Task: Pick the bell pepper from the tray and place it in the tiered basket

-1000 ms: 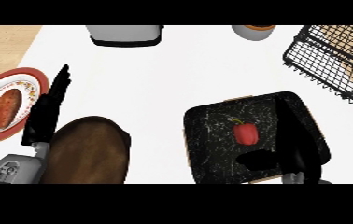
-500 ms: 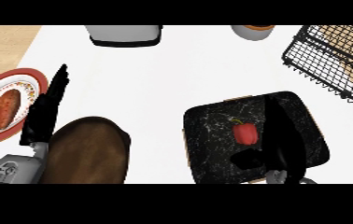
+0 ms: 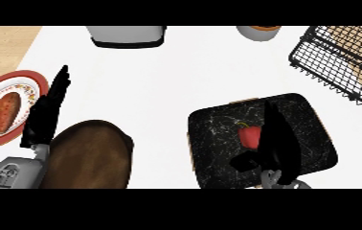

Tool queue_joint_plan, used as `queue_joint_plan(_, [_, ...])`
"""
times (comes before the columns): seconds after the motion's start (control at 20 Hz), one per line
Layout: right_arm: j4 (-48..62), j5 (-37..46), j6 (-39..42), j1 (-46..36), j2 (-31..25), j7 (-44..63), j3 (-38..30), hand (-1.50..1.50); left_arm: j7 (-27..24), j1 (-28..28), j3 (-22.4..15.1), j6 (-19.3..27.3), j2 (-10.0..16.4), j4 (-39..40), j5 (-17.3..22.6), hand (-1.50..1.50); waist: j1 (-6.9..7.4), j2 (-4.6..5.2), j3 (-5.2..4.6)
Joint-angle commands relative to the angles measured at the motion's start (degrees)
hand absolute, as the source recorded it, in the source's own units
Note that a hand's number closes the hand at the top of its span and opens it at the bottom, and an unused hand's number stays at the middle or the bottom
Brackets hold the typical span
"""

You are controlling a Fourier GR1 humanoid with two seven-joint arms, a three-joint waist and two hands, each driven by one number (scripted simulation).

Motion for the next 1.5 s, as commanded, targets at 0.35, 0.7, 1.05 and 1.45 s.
queue_joint_plan(0.35, [4.9,2.8,1.7,1.0,6.1,1.9,-5.3,-1.50,-3.5,0.0,1.1,-0.2,-4.0,3.7,-3.6,0.00,-0.11,0.04,0.02])
queue_joint_plan(0.7, [17.3,0.6,-5.1,-3.2,6.4,-1.4,-6.6,-1.50,-0.6,-0.7,3.5,-3.0,-3.8,1.3,-3.9,0.00,0.25,0.06,0.05])
queue_joint_plan(1.05, [19.0,-3.8,-1.1,-3.8,6.4,-4.3,-9.7,1.50,0.5,1.1,6.4,-5.6,-3.6,-1.9,-4.1,0.00,0.27,-0.01,0.05])
queue_joint_plan(1.45, [19.8,1.8,3.1,-3.4,6.3,-6.0,-3.5,1.50,-0.2,1.1,5.8,-5.6,-6.1,-0.4,-6.8,0.00,0.13,-0.02,0.03])
